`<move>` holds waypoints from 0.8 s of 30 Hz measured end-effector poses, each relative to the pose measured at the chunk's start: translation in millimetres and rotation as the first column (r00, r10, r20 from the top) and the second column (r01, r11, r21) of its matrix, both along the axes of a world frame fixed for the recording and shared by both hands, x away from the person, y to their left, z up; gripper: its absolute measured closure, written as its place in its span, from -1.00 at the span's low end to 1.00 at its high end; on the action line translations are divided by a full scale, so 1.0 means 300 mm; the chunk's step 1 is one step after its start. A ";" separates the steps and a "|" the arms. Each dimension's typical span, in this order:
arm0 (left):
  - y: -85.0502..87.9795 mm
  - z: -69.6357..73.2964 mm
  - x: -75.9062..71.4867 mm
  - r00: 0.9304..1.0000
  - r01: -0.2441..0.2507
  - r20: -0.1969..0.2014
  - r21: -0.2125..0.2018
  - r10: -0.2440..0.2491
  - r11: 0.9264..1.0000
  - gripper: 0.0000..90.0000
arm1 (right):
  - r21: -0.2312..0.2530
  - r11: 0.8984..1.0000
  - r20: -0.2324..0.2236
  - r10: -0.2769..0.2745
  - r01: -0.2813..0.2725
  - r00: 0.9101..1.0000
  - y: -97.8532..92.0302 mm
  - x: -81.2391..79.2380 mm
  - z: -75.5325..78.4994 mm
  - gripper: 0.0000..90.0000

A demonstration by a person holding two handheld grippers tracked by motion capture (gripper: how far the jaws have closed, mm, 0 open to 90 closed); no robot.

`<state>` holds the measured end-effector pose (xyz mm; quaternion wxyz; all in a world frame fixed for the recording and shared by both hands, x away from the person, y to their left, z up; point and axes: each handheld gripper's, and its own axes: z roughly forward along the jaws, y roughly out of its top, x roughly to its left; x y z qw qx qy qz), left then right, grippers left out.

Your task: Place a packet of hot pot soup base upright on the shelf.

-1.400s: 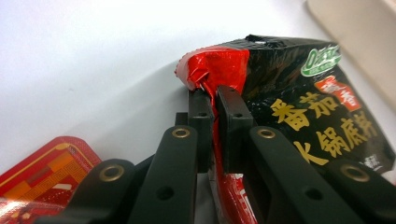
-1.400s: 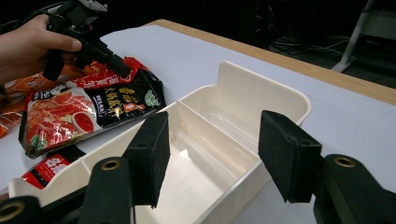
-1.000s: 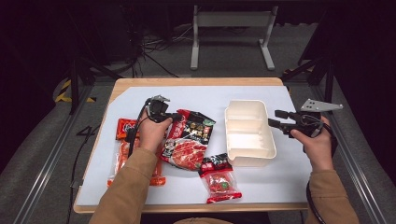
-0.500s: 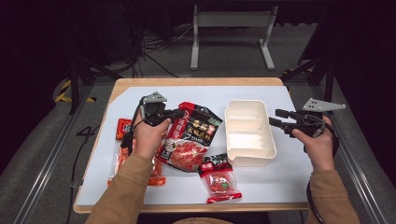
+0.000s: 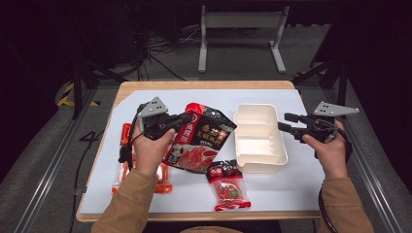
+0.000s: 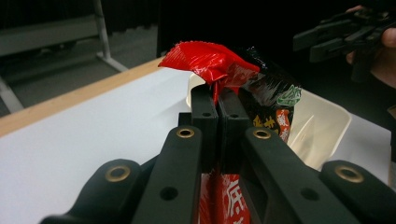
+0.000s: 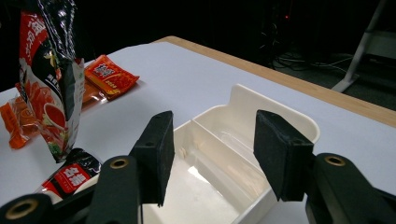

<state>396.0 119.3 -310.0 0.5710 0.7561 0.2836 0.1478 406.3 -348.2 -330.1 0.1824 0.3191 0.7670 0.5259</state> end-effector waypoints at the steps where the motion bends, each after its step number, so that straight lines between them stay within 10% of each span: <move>1: 0.004 0.002 -0.007 1.000 -0.007 0.016 -0.007 0.007 1.000 0.95 | -0.001 1.000 0.004 0.004 -0.004 1.000 0.003 -0.001 0.003 0.06; 24: 0.047 0.032 -0.073 0.993 -0.012 0.115 -0.169 0.032 0.986 0.95 | 0.035 0.996 0.055 0.085 -0.087 0.995 0.089 -0.034 0.047 0.04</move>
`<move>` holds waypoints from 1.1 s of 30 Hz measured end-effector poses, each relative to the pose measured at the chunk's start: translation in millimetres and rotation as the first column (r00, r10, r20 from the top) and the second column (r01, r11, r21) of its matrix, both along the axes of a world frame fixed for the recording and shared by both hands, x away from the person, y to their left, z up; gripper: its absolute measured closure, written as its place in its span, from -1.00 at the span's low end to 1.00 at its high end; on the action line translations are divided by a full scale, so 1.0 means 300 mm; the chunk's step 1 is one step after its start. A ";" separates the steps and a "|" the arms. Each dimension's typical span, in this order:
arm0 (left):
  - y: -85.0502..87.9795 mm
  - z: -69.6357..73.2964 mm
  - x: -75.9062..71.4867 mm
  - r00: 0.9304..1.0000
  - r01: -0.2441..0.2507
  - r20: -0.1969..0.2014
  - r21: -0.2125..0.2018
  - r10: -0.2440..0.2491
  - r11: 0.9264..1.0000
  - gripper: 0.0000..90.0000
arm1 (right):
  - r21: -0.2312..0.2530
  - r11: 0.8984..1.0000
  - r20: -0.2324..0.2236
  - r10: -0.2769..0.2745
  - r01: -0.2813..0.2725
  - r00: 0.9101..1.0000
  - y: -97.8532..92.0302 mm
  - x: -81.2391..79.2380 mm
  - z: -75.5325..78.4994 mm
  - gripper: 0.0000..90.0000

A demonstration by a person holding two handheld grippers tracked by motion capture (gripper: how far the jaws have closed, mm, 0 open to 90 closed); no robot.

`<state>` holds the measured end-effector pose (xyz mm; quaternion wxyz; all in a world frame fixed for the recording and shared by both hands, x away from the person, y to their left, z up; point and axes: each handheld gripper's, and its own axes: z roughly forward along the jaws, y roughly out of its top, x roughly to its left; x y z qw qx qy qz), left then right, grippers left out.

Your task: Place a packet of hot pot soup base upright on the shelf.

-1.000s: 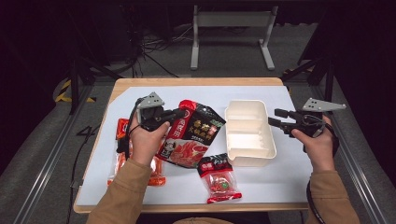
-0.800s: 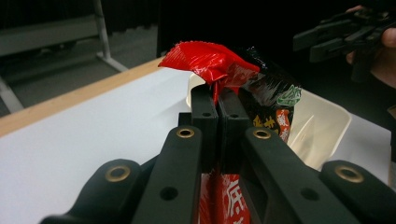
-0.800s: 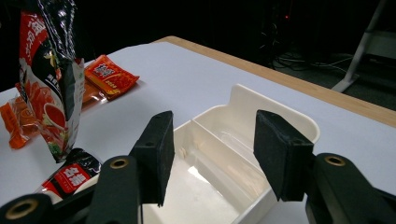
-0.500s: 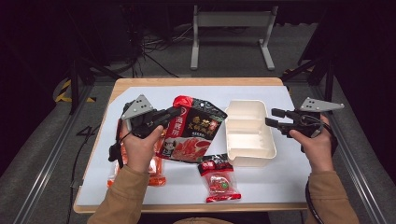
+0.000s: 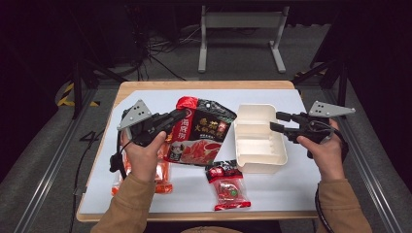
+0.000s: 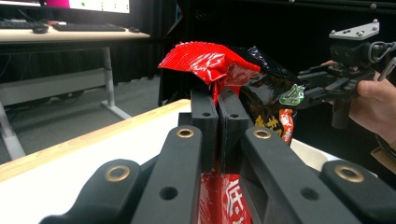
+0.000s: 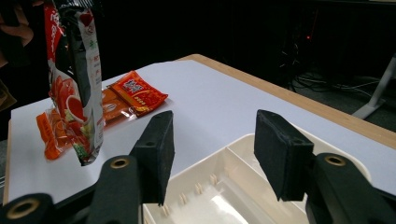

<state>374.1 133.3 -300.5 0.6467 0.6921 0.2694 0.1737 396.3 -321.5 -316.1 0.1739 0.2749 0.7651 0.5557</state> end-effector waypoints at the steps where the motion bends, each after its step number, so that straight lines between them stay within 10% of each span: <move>1: -0.001 0.001 -0.002 1.000 -0.004 0.005 -0.003 0.004 1.000 0.95 | -0.006 1.000 -0.004 0.004 -0.004 1.000 0.008 -0.001 0.003 0.00; 17: -0.009 0.003 -0.010 1.000 -0.005 0.019 0.004 0.005 1.000 0.95 | -0.025 0.982 -0.003 0.185 -0.185 0.983 0.259 -0.030 0.094 -0.27; 33: -0.017 0.001 -0.011 1.000 0.003 0.025 0.008 -0.004 1.000 0.95 | -0.057 0.965 -0.051 0.254 -0.257 0.966 0.382 0.008 0.109 -0.26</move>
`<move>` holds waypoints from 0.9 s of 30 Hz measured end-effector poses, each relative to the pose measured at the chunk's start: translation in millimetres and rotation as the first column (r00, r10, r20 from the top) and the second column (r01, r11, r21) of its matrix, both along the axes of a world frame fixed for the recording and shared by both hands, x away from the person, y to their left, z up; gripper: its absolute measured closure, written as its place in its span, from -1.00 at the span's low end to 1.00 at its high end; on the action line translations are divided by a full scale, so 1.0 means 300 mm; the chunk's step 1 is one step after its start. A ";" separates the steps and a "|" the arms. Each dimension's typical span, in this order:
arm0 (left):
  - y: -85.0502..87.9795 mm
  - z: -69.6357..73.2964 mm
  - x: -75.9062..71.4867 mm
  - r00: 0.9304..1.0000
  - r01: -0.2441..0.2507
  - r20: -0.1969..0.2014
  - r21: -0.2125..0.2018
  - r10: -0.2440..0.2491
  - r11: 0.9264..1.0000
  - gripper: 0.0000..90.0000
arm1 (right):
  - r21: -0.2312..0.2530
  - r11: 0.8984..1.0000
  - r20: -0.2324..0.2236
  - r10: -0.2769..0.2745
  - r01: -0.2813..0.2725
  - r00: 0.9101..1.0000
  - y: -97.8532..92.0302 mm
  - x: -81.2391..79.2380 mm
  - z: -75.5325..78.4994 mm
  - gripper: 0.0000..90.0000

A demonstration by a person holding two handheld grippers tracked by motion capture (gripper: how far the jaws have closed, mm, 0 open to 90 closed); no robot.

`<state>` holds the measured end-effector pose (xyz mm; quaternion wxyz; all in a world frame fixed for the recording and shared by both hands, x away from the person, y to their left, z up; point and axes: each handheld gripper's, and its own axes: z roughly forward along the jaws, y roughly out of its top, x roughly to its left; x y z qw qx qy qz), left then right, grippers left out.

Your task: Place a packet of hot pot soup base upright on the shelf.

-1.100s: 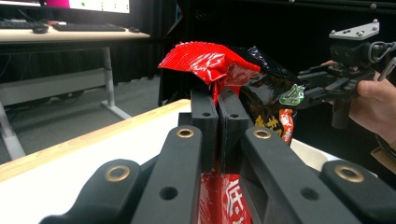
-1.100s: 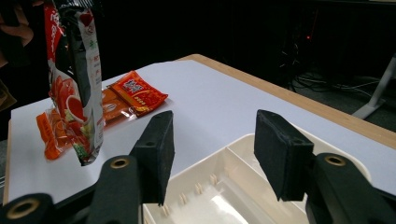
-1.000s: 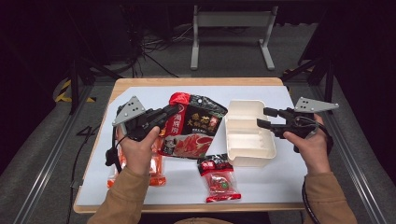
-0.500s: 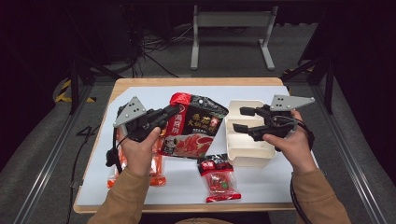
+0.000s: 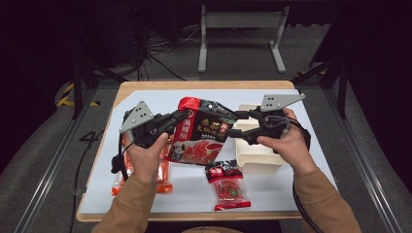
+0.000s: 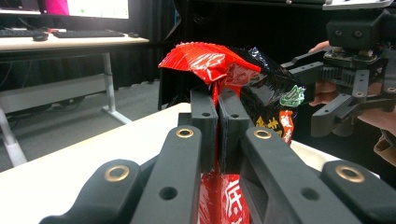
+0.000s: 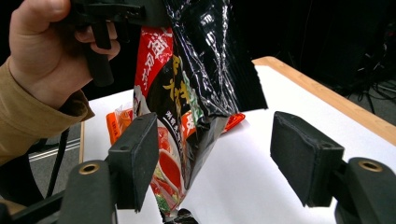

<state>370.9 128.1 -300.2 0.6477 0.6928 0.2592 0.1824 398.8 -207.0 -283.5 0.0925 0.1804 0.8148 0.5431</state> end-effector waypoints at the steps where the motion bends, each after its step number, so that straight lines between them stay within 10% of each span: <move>1: -0.001 0.000 0.000 1.000 0.000 0.000 0.000 0.000 1.000 0.95 | -0.003 1.000 -0.003 0.003 -0.003 1.000 0.005 0.001 -0.001 -0.26; 27: -0.014 -0.005 -0.004 1.000 0.022 0.000 0.000 -0.022 1.000 0.94 | 0.019 0.998 -0.056 0.057 -0.056 0.997 0.099 0.042 -0.014 0.36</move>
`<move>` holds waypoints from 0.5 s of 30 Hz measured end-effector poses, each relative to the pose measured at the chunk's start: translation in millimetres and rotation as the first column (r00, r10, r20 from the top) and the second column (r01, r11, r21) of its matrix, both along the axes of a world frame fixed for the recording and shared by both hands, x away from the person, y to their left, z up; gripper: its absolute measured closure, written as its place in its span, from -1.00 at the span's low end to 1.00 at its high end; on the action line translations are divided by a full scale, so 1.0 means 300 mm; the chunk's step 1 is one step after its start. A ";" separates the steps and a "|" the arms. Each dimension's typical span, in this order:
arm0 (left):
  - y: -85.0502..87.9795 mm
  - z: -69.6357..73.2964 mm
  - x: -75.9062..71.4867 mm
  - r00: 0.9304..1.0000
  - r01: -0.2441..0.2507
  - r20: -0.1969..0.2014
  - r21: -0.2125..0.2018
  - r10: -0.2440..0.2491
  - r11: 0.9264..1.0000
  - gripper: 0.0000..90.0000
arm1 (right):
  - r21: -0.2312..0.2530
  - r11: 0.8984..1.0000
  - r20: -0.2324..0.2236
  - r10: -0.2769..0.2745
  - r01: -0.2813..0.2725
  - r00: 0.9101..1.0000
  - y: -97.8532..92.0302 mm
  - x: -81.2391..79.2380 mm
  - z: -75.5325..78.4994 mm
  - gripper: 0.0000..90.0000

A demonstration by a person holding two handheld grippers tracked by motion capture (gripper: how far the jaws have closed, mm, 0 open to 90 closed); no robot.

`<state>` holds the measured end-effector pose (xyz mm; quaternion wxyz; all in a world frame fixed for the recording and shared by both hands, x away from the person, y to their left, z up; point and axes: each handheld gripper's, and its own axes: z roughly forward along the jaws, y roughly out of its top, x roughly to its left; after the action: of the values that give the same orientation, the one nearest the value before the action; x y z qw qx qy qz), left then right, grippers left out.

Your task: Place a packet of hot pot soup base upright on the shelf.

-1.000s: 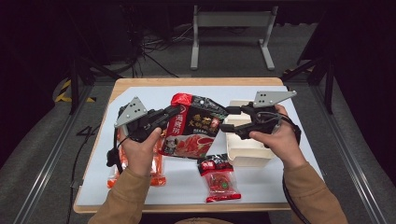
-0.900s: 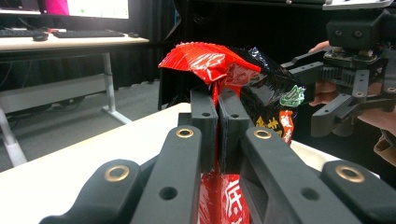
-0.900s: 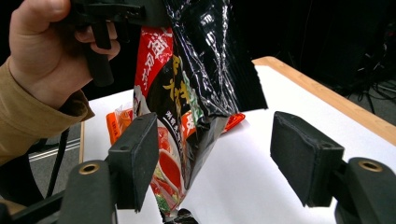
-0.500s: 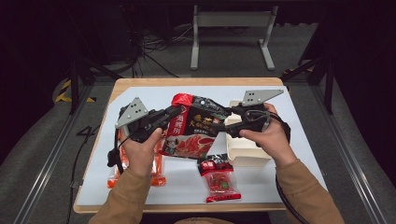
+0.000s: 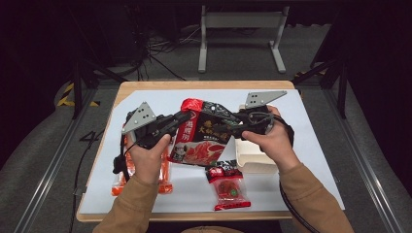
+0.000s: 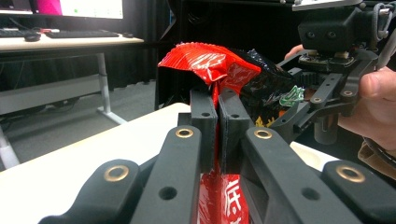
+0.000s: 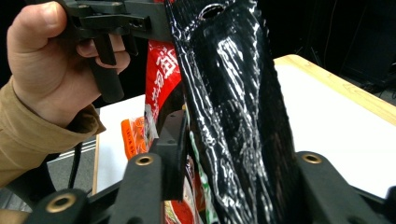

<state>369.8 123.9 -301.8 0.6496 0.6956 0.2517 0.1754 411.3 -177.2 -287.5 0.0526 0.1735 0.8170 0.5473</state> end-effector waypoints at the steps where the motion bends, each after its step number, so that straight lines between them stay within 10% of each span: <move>1: 0.000 0.000 0.001 1.000 0.003 -0.002 -0.003 -0.003 1.000 0.94 | -0.002 1.000 0.004 -0.001 0.001 1.000 -0.001 0.001 0.000 0.41; 15: 0.004 -0.001 0.002 1.000 0.020 0.004 -0.012 -0.019 1.000 0.92 | -0.029 0.999 0.037 -0.018 0.019 0.999 -0.011 -0.002 0.035 0.69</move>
<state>370.4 125.2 -301.9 0.6559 0.6938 0.2447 0.1690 410.6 -180.6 -277.0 0.0754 0.1700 0.8222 0.5380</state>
